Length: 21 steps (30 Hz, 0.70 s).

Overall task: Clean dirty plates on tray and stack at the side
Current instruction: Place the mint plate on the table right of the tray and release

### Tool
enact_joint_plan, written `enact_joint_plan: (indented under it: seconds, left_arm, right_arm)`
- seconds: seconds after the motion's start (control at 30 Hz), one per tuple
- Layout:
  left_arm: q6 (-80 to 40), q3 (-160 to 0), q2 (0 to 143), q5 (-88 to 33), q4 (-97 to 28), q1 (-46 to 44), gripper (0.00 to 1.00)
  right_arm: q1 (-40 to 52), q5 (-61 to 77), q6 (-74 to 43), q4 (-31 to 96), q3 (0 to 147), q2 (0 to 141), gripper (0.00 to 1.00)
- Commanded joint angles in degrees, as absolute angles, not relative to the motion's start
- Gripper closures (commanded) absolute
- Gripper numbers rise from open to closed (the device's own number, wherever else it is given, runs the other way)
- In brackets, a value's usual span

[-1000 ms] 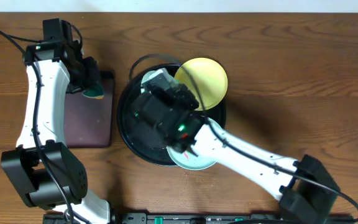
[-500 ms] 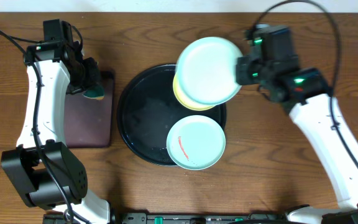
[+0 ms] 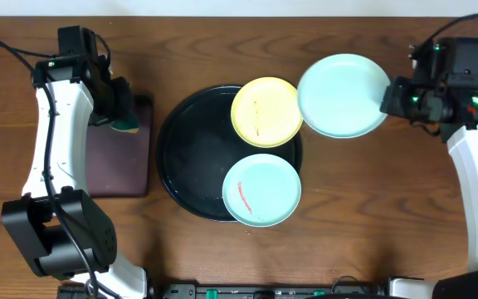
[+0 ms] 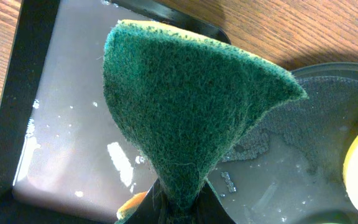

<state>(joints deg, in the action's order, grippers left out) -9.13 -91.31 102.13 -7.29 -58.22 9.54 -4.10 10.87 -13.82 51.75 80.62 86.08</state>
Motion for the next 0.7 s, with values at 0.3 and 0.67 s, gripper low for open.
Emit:
enact_joint_plan:
  seconds: [0.3,0.67]
  left_arm:
    - [-8.7,-90.1,101.9,-6.8,-58.2,9.4,0.92]
    - [-8.7,-90.1,101.9,-6.8,-58.1,9.4,0.92]
  right_arm:
    - [-11.4,6.6,-12.6,32.6,56.9,87.1,0.99]
    - [-11.4,2.0,-12.5,20.3,46.1,87.1,0.84]
